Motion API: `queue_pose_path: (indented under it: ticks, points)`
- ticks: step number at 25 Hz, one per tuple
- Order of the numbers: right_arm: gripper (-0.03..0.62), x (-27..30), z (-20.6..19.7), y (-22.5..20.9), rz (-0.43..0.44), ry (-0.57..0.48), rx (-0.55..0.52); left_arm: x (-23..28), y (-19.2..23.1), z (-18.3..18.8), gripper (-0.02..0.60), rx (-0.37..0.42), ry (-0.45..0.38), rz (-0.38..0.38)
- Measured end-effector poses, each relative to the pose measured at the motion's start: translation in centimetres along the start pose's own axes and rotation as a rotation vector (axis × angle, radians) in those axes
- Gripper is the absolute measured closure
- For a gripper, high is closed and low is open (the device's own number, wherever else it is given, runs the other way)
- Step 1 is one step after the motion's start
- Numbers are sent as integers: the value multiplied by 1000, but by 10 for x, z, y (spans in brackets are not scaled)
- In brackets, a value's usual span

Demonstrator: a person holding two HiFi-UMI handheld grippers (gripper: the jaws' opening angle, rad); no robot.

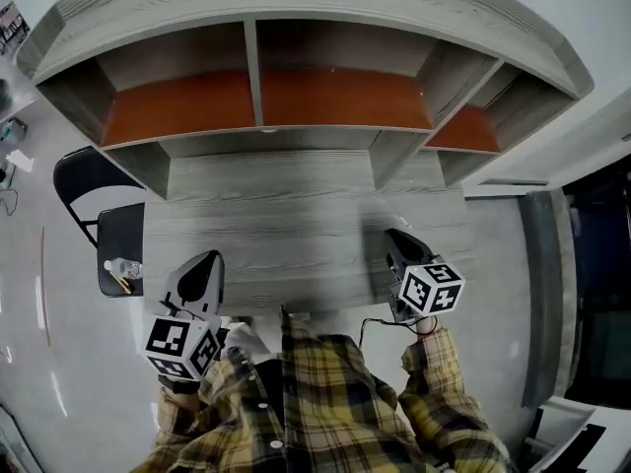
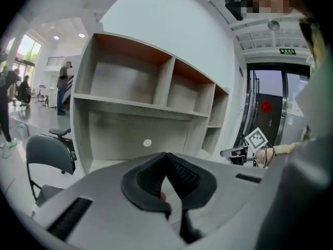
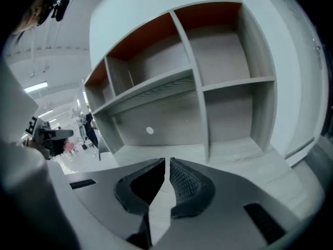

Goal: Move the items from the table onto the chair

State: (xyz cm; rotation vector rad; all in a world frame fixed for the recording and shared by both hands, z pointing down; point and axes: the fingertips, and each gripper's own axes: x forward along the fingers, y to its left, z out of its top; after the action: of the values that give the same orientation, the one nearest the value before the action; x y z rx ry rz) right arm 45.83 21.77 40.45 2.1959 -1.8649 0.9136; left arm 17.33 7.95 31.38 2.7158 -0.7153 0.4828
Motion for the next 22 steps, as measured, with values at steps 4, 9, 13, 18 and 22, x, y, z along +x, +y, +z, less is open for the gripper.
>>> queue_pose_path:
  ticks: [4,9,13,18,22]
  points:
    - [568,11,-23,-70,-61,98,-74,-1,-2,-5,578,-6,43,58]
    - [469,47,-51,-119,-51,266,-210,-8,6,-13,578,31,122,126]
    - [457,74,-74,-148,-45,367,-277,-13,10,-20,577,23,166,172]
    - [457,91,-97,-171,-49,435,-292,-12,9,-25,578,39,205,208]
    - [457,94,-108,-182,-46,470,-293,-11,10,-29,577,31,214,231]
